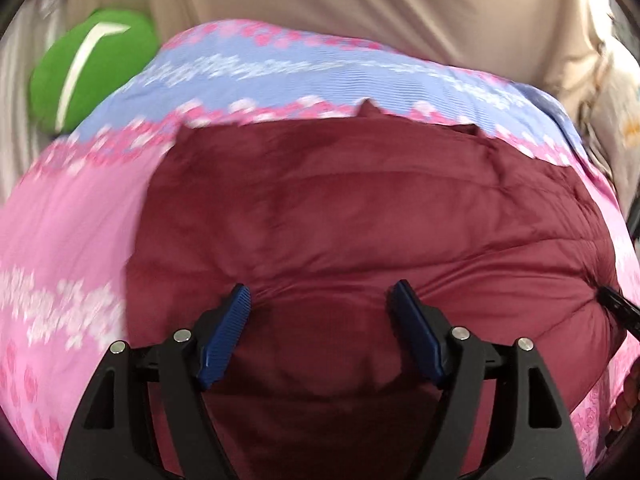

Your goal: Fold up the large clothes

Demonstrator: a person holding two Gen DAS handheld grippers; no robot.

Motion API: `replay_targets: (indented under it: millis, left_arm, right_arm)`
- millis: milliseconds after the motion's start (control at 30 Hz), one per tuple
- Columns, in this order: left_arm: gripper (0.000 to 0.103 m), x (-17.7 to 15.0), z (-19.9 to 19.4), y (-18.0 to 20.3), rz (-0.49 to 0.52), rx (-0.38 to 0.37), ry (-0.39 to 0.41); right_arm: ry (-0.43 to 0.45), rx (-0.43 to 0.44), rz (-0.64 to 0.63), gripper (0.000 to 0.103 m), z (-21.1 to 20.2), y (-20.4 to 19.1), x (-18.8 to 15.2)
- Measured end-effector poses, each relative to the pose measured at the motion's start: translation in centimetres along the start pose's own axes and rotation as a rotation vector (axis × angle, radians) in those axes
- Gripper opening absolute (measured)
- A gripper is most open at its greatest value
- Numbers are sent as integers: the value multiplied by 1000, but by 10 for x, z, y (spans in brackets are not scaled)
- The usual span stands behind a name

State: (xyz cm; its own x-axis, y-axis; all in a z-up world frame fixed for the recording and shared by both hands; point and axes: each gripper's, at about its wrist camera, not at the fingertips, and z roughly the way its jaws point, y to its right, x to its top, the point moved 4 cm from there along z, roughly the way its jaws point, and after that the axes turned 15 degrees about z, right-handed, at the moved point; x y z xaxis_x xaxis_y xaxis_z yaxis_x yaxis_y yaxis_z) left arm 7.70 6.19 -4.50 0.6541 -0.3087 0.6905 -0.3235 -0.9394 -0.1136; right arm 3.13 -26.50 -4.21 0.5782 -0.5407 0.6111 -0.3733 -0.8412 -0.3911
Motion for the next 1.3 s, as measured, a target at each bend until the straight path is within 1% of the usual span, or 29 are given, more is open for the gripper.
replay_targets:
  millis: [33, 67, 133, 167, 200, 233, 267, 333, 400, 467, 500, 533, 567, 600, 633, 700, 733, 800, 867, 967, 1000, 1100, 1200, 1300]
  left_arm:
    - [72, -3, -1, -2, -12, 6, -5]
    - [71, -5, -3, -3, -27, 4, -6]
    - [71, -8, -6, 2, -38, 11, -3]
    - [71, -8, -7, 5, -39, 13, -1]
    - [71, -9, -10, 8, -36, 9, -1]
    - [72, -9, -11, 8, -36, 7, -4]
    - [72, -11, -13, 8, -38, 2, -6]
    - [73, -16, -16, 1, -48, -5, -13]
    - [73, -26, -21, -13, -70, 22, -28]
    - [73, -39, -27, -30, -102, 46, -41]
    - [73, -46, -29, -39, -123, 50, -50]
    - [73, -51, -31, -46, -140, 64, -63]
    - [73, -57, -30, -53, -157, 83, -81]
    - [73, -62, -30, -58, -176, 88, -90]
    - [73, -66, -29, -62, -194, 80, -95]
    - [73, -72, -28, -68, -232, 49, -102]
    - [73, -74, -28, -68, -241, 39, -102]
    - [76, -78, -30, -72, -248, 31, -102]
    - [76, -82, -32, -77, -249, 36, -101]
    - [76, -86, -34, -82, -257, 28, -95]
    - [76, -86, -34, -83, -252, 31, -93]
    - [76, -84, -32, -79, -227, 53, -90]
    - [77, -84, -32, -77, -221, 59, -86]
    - [78, -84, -32, -76, -218, 57, -79]
  right_arm:
    - [13, -23, 18, 20, -6, 3, 2]
    - [25, -25, 22, 30, -11, 0, 2]
    - [36, 50, 1, 30, -24, -22, 0]
    - [24, 101, -20, 30, -26, -37, -4]
    - [5, 131, -42, 29, -25, -45, -8]
    - [-12, 143, -65, 28, -21, -52, -14]
    - [-30, 119, -90, 28, -13, -55, -22]
    - [-51, 89, -74, 23, -1, -42, -30]
    - [-68, 113, -13, 17, -3, -23, -30]
    - [-79, 117, 42, 15, -11, -10, -26]
    - [-74, 96, 56, 15, -17, -7, -23]
    - [-64, 79, 52, 19, -21, -12, -23]
    - [-42, 67, 34, 29, -28, -20, -23]
    - [-28, 71, 19, 29, -33, -25, -25]
    - [-23, 95, -5, 29, -38, -34, -27]
    - [-36, 136, -58, 29, -35, -56, -35]
    - [-52, 126, -79, 29, -29, -63, -41]
    - [-102, 86, -99, 28, -9, -63, -58]
    - [-101, 90, -98, 28, -7, -59, -64]
    - [-119, 80, -71, 28, -14, -60, -56]
    - [-114, 83, -62, 30, -17, -63, -50]
    - [-67, 135, -90, 30, -27, -88, -31]
    - [-40, 193, -143, 30, -25, -129, -18]
    - [-19, 205, -199, 30, -10, -164, -8]
